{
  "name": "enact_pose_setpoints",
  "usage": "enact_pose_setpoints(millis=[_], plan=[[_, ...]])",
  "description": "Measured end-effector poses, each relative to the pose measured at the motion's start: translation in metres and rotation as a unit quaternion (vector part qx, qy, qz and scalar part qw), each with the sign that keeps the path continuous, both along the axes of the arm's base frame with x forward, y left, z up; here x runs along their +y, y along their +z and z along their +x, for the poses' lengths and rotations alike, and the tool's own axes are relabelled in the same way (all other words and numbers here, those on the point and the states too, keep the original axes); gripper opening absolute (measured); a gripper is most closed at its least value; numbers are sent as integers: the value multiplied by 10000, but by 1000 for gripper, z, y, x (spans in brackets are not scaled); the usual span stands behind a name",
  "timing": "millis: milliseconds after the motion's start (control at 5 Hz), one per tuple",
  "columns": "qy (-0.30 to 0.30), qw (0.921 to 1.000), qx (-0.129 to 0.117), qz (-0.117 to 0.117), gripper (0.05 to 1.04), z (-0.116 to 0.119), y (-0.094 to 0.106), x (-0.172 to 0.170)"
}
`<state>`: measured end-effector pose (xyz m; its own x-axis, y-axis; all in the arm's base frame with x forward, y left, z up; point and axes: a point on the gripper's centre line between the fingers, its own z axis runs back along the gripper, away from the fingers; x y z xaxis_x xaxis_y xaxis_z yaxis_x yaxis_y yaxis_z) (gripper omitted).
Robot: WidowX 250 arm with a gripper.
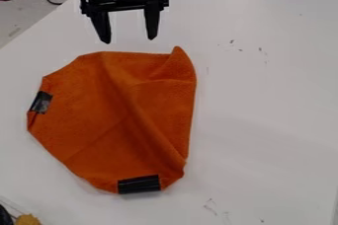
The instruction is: Move the cloth from bottom to middle
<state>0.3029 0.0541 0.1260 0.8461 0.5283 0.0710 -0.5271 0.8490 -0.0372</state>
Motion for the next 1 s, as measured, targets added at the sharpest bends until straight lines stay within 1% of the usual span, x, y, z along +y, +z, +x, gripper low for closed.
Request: enact_pose_setpoints(millis=[200, 400, 600, 800, 1000], plan=[[-2, 9998, 182, -26, 999, 0, -12, 0], [-155, 9991, 398, -37, 999, 9, -40, -8], [-342, 9977, 565, -147, 999, 25, -68, -15], [-481, 9961, 674, -319, 999, 42, -96, -25], [-589, 9948, 688, -472, 999, 54, -113, -31]])
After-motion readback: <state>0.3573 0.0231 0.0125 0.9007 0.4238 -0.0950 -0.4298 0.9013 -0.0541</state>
